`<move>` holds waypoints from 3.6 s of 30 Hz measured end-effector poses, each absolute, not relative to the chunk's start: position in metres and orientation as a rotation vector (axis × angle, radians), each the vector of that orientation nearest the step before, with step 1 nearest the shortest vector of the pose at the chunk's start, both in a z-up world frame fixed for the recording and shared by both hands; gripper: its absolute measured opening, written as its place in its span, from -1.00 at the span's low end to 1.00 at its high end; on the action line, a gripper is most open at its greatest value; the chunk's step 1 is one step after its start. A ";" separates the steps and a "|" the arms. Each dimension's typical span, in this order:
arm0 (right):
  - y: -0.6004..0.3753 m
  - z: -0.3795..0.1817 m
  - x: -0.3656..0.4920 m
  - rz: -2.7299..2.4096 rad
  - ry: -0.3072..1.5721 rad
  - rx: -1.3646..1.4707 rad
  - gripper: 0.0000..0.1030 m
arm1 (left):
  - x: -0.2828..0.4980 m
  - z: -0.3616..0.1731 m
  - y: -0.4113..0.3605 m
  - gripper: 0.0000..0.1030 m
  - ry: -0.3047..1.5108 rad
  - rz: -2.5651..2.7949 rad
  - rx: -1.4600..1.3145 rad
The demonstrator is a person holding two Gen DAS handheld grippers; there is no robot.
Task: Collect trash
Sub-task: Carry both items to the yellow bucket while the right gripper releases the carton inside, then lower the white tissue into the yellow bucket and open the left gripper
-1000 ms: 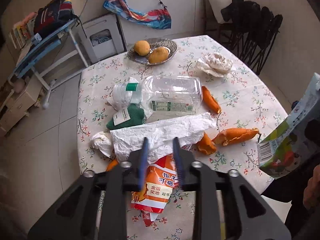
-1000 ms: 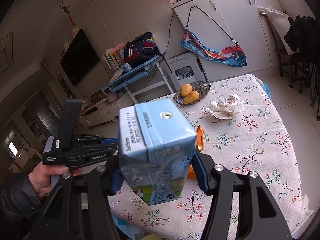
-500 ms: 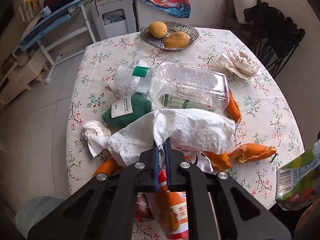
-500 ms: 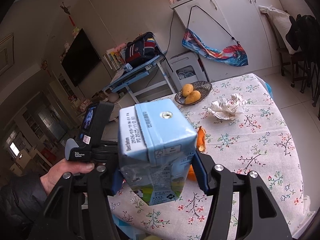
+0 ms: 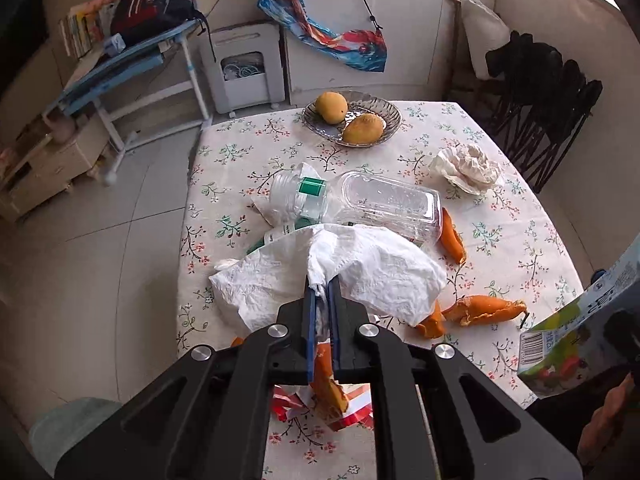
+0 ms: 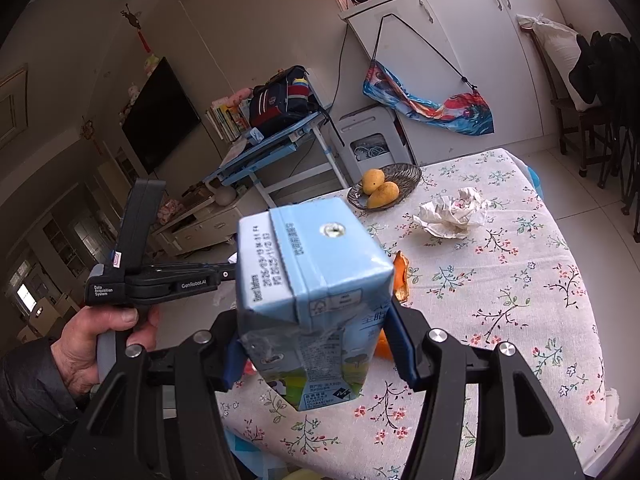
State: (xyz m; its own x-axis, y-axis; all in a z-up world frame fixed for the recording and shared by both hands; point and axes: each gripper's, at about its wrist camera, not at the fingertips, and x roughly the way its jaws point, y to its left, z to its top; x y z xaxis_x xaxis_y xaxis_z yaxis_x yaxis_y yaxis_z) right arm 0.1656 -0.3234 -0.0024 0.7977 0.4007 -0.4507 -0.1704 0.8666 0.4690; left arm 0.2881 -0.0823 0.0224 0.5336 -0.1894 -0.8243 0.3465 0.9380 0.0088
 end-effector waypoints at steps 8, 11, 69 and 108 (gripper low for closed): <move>-0.327 -0.003 0.167 0.316 0.567 0.431 0.11 | 0.284 0.033 -0.073 -0.93 0.893 -0.327 0.124; -0.327 -0.002 0.167 0.319 0.563 0.428 0.11 | 0.270 0.048 -0.071 -0.93 0.845 -0.345 0.111; -0.298 -0.040 0.042 0.179 0.656 0.394 0.45 | 0.007 -0.021 -0.075 -0.92 0.878 -0.372 0.166; -0.302 -0.044 0.042 0.136 0.653 0.380 0.53 | -0.010 -0.068 -0.088 0.33 0.845 -0.313 0.197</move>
